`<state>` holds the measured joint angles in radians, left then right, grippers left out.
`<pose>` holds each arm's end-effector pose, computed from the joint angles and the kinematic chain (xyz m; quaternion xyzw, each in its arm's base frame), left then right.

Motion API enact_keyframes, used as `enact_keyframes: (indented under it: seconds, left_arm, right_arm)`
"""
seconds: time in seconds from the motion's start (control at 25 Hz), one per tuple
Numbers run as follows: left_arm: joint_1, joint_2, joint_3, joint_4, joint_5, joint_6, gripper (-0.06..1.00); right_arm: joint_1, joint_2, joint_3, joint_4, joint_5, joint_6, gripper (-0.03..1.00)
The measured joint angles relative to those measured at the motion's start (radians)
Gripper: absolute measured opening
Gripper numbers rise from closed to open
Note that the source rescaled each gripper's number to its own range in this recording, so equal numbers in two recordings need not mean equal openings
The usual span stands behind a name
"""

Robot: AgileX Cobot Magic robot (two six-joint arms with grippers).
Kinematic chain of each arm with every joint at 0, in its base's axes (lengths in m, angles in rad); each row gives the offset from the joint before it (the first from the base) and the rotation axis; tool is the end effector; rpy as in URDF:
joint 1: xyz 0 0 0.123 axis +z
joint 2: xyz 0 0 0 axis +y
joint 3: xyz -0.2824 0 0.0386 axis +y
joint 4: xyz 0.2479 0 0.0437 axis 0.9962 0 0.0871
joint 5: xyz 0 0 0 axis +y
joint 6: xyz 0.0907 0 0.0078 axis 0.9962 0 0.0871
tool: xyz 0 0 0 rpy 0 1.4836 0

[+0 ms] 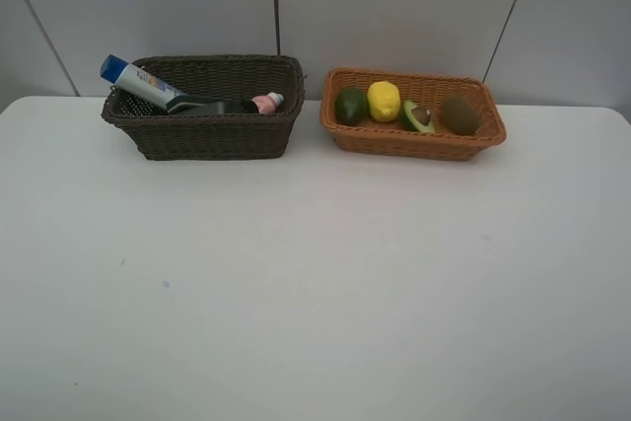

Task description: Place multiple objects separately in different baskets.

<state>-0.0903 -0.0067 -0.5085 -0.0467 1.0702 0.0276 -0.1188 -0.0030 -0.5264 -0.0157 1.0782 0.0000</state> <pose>-0.0076 -0.0031 0.2788 0.0514 0.8500 -0.0397 0.5228 -0.0093 -0.0002 0.2830 0.0510 0.8486 -0.0391 0.5252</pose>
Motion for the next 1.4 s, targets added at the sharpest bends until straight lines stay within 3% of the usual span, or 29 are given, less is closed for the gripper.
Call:
enact_keyframes:
  seconds: [1.4]
  left_arm:
    - [0.000,0.000,0.000,0.000,0.000,0.000,1.00]
  right_arm:
    - [0.034,0.000,0.000,0.000,-0.005,0.000,0.97]
